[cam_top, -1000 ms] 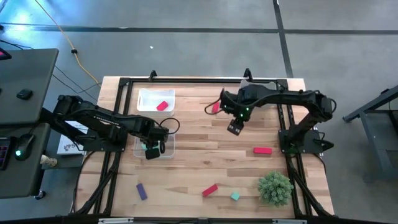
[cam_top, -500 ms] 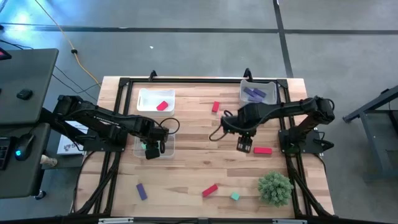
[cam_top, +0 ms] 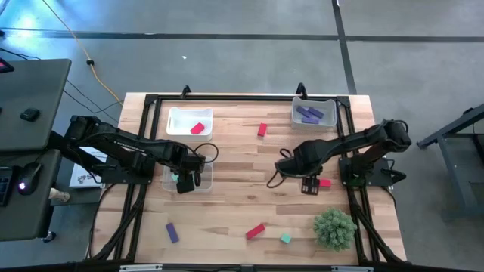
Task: Sort & place blocks by color
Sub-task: Put the red block into the white bin
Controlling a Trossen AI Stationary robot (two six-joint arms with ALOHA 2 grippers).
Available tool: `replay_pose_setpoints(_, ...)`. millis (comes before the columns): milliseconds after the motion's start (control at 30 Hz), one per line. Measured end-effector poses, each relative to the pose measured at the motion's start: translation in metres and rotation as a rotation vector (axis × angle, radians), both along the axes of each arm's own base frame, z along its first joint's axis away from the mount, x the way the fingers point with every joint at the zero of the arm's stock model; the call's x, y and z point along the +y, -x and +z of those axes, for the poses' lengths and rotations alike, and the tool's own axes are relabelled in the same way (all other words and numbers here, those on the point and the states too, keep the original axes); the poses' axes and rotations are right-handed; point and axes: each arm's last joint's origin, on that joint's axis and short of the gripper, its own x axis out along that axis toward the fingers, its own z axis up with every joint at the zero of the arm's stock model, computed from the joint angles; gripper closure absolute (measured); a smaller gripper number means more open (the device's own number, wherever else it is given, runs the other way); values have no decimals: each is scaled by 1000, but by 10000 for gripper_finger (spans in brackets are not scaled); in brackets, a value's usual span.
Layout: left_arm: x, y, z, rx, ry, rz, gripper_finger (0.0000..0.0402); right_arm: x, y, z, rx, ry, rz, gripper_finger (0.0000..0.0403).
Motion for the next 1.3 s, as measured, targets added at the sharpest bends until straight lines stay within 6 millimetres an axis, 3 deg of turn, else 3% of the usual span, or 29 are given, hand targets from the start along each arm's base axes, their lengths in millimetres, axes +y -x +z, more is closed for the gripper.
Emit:
replay_pose_setpoints(333,0,0,0,0,0,0,227,-1,35,-51,102,-67,22,160)
replay_pose_setpoints(867,0,0,0,1,-1,-7,229,-6,62,-96,128,-114,-11,160)
replay_pose_setpoints(1300,0,0,0,0,-1,-7,229,-8,71,-125,65,-116,-60,160)
